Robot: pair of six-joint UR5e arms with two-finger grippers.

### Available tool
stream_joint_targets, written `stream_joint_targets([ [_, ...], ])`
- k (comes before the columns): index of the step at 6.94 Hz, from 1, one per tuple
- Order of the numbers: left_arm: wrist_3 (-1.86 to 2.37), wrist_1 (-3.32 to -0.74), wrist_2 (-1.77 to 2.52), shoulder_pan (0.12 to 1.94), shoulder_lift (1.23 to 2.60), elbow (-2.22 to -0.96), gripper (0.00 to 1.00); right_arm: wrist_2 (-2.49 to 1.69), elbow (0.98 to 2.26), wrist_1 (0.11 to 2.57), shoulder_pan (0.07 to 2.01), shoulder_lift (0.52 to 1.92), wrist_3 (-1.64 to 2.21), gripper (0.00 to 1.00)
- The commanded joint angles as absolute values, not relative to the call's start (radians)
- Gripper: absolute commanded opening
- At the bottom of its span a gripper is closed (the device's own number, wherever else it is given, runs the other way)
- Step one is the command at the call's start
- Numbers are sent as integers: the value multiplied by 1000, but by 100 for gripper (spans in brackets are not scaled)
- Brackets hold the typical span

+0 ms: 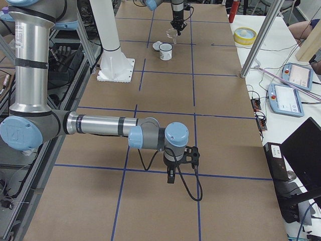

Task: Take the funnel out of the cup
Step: 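Lift the funnel out of the mug and carry it farther from the robot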

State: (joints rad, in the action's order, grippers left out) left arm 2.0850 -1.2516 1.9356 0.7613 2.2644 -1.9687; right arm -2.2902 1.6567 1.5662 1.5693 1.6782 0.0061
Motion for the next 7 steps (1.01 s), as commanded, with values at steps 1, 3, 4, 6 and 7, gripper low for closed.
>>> stream_joint_targets([
  [1,2045,-1375,1925,894,2243,-1964,0,-2290,1657,1566,1569,1678,6,100],
  [3,2068,-1828,1913,968,2148,-1816,0,-2290,1655,1566,1569,1678,6,100],
  [4,2101,-1985,1905,982,2145,-1696,0,-2290,1657,1566,1569,1678,6,100],
  [6,2120,-2365,1850,974,2123,-1434,0,-2290,1657,1566,1569,1678,6,100],
  [7,2155,-2482,1791,959,2118,-1367,0,-2290,1657,1566,1569,1678,6,100],
])
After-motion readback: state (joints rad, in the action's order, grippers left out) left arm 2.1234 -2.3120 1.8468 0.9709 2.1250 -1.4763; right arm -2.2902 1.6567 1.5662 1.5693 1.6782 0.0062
